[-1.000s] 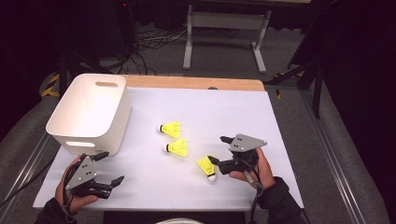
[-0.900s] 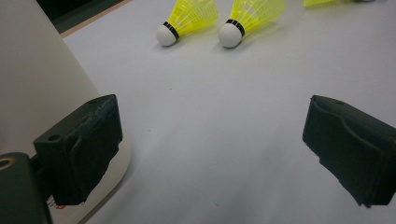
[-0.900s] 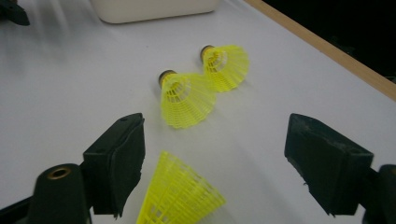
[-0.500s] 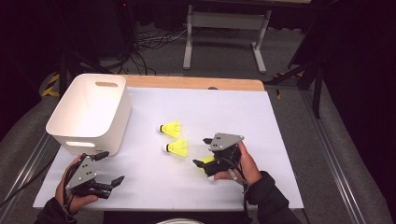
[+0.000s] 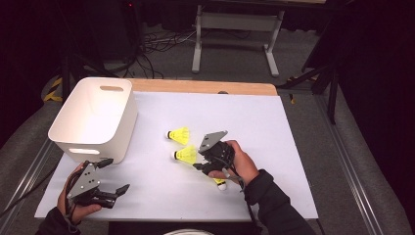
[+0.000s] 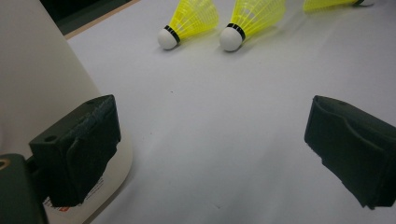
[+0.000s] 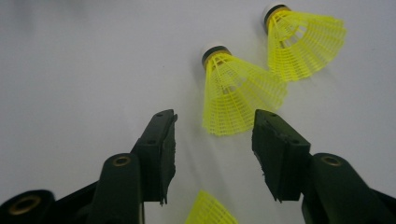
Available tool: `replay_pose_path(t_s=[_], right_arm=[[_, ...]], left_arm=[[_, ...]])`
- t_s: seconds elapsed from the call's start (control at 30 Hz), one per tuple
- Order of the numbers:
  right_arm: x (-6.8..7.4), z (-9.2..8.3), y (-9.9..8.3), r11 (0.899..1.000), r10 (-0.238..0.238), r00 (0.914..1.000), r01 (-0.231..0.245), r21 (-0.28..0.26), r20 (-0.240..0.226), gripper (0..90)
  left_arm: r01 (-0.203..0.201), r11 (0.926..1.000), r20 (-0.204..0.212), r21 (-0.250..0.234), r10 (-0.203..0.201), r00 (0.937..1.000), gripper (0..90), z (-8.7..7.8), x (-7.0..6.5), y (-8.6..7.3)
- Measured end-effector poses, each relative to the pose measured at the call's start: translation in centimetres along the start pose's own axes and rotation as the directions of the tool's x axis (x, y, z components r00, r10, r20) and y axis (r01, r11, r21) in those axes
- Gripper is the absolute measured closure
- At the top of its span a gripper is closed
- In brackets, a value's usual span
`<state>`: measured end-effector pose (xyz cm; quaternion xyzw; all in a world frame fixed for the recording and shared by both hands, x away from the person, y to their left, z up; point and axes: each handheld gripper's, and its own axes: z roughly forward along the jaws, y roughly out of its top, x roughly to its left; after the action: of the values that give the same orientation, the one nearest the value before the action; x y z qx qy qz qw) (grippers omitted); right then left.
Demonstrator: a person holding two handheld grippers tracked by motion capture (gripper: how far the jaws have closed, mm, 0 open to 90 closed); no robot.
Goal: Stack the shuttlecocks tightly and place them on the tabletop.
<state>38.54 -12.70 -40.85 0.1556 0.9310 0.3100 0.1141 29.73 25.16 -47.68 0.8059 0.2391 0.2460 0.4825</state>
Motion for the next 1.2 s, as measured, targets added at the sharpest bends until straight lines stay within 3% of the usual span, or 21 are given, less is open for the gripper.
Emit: replay_pose_path(t_s=[0.23, 0.43, 0.57, 0.73, 0.8, 1.0, 1.2], right_arm=[[-0.4, 1.2, 1.1, 0.996, 0.025, 0.9992, -0.023, 0.080, -0.032, 53.4], [-0.7, 2.3, 1.8, 0.992, 0.018, 0.9987, -0.012, 0.128, -0.048, 54.7], [-0.8, 3.4, 2.2, 0.984, 0.008, 0.9991, -0.001, 0.178, -0.042, 63.2], [-1.0, 3.9, 2.2, 0.982, 0.017, 0.9990, -0.009, 0.190, -0.041, 71.1], [-1.0, 4.0, 2.2, 0.981, 0.008, 0.9989, 0.001, 0.195, -0.046, 80.3], [-0.9, 4.3, 2.4, 0.979, -0.002, 0.9992, 0.010, 0.204, -0.040, 88.8], [-0.8, 3.9, 2.5, 0.983, -0.018, 0.9996, 0.022, 0.182, -0.021, 90.0]], left_arm=[[0.000, 1.0000, 0.016, 0.000, 0.000, 0.9999, 4.1, 0.0, 0.0, 0.0], [-0.004, 1.0000, 0.020, 0.003, 0.004, 0.9998, 4.1, 0.1, 0.0, 0.0], [-0.010, 0.9998, 0.018, 0.017, 0.009, 0.9998, 4.0, 0.2, 0.0, -0.1], [-0.012, 0.9997, 0.021, 0.023, 0.011, 0.9997, 4.1, 0.2, 0.0, -0.1], [-0.012, 0.9996, 0.021, 0.024, 0.011, 0.9997, 4.1, 0.3, 0.0, -0.1], [-0.016, 0.9993, 0.019, 0.034, 0.015, 0.9997, 4.3, 0.4, 0.0, -0.1], [-0.011, 0.9993, 0.017, 0.035, 0.010, 0.9998, 4.4, 0.4, 0.0, -0.1]])
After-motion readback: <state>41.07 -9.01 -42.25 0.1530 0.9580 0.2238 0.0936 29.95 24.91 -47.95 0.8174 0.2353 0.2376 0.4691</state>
